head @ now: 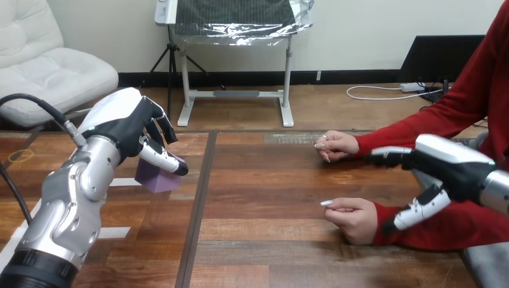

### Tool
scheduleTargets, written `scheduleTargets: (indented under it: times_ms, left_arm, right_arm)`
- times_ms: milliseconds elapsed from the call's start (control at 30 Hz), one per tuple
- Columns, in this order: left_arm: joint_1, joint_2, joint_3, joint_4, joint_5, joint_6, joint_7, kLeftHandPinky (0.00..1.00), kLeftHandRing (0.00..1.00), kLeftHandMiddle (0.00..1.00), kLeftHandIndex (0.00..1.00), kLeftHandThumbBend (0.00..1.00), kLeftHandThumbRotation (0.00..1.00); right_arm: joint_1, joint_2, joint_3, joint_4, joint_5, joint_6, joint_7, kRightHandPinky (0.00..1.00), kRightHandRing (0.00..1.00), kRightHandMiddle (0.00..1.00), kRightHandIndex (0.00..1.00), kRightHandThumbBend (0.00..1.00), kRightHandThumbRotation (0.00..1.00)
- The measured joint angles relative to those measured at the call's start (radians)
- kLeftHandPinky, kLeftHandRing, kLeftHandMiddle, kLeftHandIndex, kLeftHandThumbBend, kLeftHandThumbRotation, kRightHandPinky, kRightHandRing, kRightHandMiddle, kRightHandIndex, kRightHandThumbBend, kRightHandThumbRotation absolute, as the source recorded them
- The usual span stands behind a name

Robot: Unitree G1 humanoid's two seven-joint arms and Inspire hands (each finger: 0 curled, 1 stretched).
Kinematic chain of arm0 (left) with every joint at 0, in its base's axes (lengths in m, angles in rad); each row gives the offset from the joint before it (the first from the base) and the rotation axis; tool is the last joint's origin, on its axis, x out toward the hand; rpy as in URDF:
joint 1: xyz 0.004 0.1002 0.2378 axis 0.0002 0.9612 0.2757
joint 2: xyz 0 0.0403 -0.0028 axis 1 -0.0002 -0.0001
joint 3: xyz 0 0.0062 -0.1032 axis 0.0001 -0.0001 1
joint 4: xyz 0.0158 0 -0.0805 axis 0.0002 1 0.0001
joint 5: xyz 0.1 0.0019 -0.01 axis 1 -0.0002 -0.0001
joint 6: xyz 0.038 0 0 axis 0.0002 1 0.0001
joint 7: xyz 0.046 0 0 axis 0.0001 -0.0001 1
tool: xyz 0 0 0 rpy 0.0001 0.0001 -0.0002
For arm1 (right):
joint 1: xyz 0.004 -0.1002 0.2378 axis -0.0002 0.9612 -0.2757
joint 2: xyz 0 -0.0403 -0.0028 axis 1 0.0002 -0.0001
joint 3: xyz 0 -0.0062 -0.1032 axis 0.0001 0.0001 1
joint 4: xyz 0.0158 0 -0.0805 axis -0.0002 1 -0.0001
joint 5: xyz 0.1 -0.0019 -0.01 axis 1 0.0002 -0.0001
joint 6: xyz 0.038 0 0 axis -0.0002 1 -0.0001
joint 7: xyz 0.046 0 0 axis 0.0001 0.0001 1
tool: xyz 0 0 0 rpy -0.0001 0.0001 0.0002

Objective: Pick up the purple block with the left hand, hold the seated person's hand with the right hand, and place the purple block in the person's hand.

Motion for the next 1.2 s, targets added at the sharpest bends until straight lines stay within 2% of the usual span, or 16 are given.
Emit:
scheduleTargets:
  times_ms: [233, 300, 700, 1000, 1200]
  left_arm:
    - [0.001, 0.0, 0.0, -0.006, -0.002, 0.009, -0.001, 0.3, 0.36, 0.42, 0.44, 0.82, 0.0]
    - [0.002, 0.0, 0.003, -0.018, -0.004, 0.014, -0.002, 0.3, 0.36, 0.42, 0.44, 0.82, 0.0]
    - [0.002, 0.0, 0.013, -0.022, -0.015, 0.02, -0.009, 0.3, 0.36, 0.42, 0.44, 0.82, 0.0]
    - [0.002, 0.0, 0.018, -0.022, -0.019, 0.022, -0.009, 0.3, 0.36, 0.43, 0.44, 0.83, 0.0]
    - [0.002, 0.0, 0.019, -0.022, -0.02, 0.022, -0.009, 0.3, 0.37, 0.43, 0.44, 0.83, 0.0]
  right_arm:
    - [-0.004, -0.004, 0.016, 0.003, -0.014, 0.018, 0.034, 0.91, 0.88, 0.88, 0.89, 1.0, 0.35]
    - [-0.005, -0.011, 0.032, 0.016, -0.02, 0.018, 0.035, 0.91, 0.87, 0.87, 0.88, 1.0, 0.38]
    - [-0.007, -0.015, 0.055, 0.041, -0.056, 0.02, 0.02, 0.87, 0.86, 0.86, 0.86, 1.0, 0.39]
    - [-0.007, -0.015, 0.095, 0.069, -0.115, 0.023, -0.045, 0.82, 0.84, 0.84, 0.84, 1.0, 0.32]
    - [-0.007, -0.013, 0.132, 0.08, -0.174, 0.048, -0.109, 0.79, 0.84, 0.84, 0.83, 1.0, 0.29]
